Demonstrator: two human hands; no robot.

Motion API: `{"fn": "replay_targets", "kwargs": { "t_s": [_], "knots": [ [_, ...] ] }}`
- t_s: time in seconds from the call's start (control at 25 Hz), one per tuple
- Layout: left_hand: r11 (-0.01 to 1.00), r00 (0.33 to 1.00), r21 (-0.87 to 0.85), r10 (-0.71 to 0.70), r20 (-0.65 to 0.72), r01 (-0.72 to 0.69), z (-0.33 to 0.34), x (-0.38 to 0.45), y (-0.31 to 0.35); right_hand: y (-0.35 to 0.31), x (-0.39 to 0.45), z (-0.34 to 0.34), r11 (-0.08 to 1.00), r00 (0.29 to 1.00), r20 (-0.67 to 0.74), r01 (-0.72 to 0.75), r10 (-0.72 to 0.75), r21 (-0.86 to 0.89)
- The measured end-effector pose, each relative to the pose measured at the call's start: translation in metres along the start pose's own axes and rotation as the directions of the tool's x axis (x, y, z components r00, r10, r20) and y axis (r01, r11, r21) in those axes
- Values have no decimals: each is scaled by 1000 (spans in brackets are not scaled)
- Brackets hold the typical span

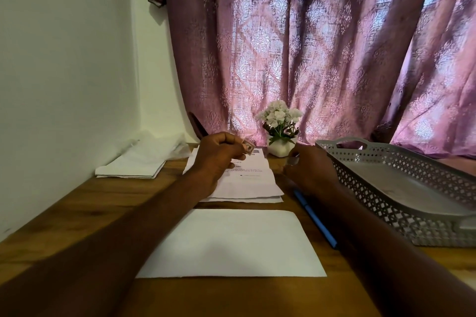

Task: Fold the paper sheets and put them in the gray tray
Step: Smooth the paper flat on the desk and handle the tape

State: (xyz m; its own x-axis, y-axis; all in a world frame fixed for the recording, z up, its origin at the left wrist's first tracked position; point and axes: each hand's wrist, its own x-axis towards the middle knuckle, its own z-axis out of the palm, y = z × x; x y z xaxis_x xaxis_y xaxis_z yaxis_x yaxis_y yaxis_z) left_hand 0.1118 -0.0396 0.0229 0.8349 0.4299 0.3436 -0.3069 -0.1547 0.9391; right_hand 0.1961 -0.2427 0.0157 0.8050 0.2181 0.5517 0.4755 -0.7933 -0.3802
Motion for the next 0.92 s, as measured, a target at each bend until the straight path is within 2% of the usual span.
{"fn": "replay_targets", "kwargs": {
  "t_s": [0.2, 0.28, 0.32, 0.36, 0.4, 0.44, 0.48, 0.56, 0.68, 0.8, 0.92],
  "knots": [
    [997, 999, 71, 15, 53, -18, 4, -1, -3, 2, -2, 1, 989, 986, 168, 32, -7, -147],
    [996, 998, 82, 23, 63, -28, 3, -1, -4, -2, -2, 0, 988, 993, 116, 48, -32, -144],
    [996, 997, 85, 29, 69, -35, 3, -1, -4, -6, -2, -2, 997, 999, 31, 44, -42, -69],
    [996, 997, 84, 36, 73, -42, 3, -2, -4, -12, -3, -4, 995, 998, -57, 33, -28, 89],
    [996, 997, 79, 41, 71, -46, 4, -3, -2, -20, -3, -7, 951, 996, -92, 12, 17, 309],
    [996, 997, 73, 43, 62, -48, 4, -3, -2, -28, -3, -10, 864, 996, -58, -28, 66, 503],
    [996, 998, 70, 45, 48, -49, 4, -3, 0, -34, -3, -12, 784, 997, 21, -67, 69, 617],
    [995, 998, 71, 63, 25, -65, 4, -3, 1, -43, -8, -14, 742, 988, 153, -90, -17, 665],
    [990, 993, 82, 110, 38, -113, 4, -3, 1, -44, -11, -12, 707, 971, 223, -95, -90, 701],
    [988, 990, 89, 125, 63, -130, 6, -3, 0, -42, -8, -11, 662, 972, 235, -164, -19, 731],
    [987, 990, 104, 118, 80, -126, 6, -1, -4, -42, -8, -11, 664, 968, 252, -188, 0, 724]
  ]
}}
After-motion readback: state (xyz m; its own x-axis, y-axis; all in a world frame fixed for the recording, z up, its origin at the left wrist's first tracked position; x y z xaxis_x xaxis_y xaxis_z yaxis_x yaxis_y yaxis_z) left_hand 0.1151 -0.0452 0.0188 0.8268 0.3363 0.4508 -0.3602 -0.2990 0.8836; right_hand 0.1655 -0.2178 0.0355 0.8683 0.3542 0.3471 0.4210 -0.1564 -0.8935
